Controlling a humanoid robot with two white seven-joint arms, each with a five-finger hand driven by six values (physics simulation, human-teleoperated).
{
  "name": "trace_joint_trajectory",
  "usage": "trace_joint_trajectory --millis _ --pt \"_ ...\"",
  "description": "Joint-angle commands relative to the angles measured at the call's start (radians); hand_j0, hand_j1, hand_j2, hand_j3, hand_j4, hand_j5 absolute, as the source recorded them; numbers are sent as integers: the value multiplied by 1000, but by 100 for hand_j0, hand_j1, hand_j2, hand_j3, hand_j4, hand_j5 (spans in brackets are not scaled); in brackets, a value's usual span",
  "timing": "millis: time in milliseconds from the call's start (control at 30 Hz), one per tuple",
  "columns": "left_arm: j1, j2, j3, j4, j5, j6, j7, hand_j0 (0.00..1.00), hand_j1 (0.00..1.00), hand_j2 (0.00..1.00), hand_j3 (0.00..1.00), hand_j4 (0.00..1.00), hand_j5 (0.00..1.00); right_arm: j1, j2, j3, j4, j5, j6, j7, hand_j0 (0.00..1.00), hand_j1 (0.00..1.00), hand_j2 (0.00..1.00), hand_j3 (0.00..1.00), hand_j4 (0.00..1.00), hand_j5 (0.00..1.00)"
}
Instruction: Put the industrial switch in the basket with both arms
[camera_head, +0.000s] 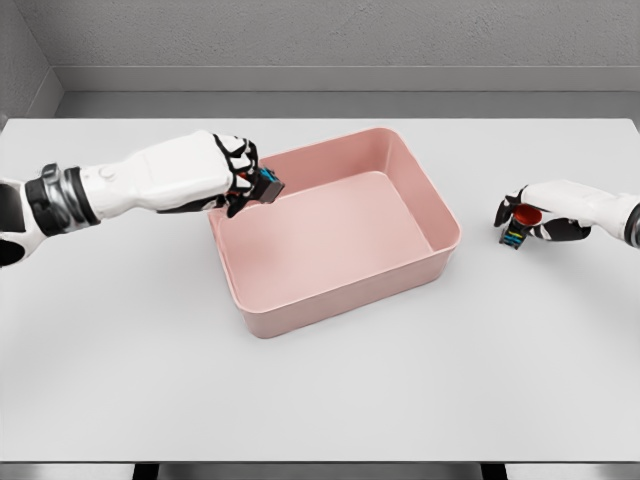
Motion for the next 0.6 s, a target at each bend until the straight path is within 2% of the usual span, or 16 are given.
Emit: trace_joint_trajectory --millis 0,233,300,367,467,533,567 --pt "-2 -40 -5 -1 -41 2 3 11 11 11 11 11 11 0 0 2 0 0 -1 2 43 43 43 43 43 43" --pt "-66 -140 -119 10 -147 2 1 13 13 13 13 13 13 -2 2 5 -10 0 -1 2 43 43 43 43 43 43" --pt "-67 -151 -126 10 -162 2 1 16 16 16 16 16 16 -5 2 5 -20 0 -1 2 43 43 43 43 43 43" --pt "-71 -163 -128 11 -165 2 1 30 30 30 30 30 30 -9 2 5 -23 -2 -4 2 42 42 42 42 42 42" --pt "-72 -166 -128 11 -179 2 1 44 44 44 44 44 44 -11 -4 -2 -49 -2 -2 2 42 42 42 42 42 42" --pt "-72 -166 -128 11 -181 2 1 66 66 66 66 66 66 -12 -6 -5 -51 -2 -1 2 42 42 42 42 42 42" --pt "-72 -166 -128 11 -181 2 1 69 69 69 69 69 69 -14 -7 -5 -56 -3 1 2 42 42 42 42 42 42"
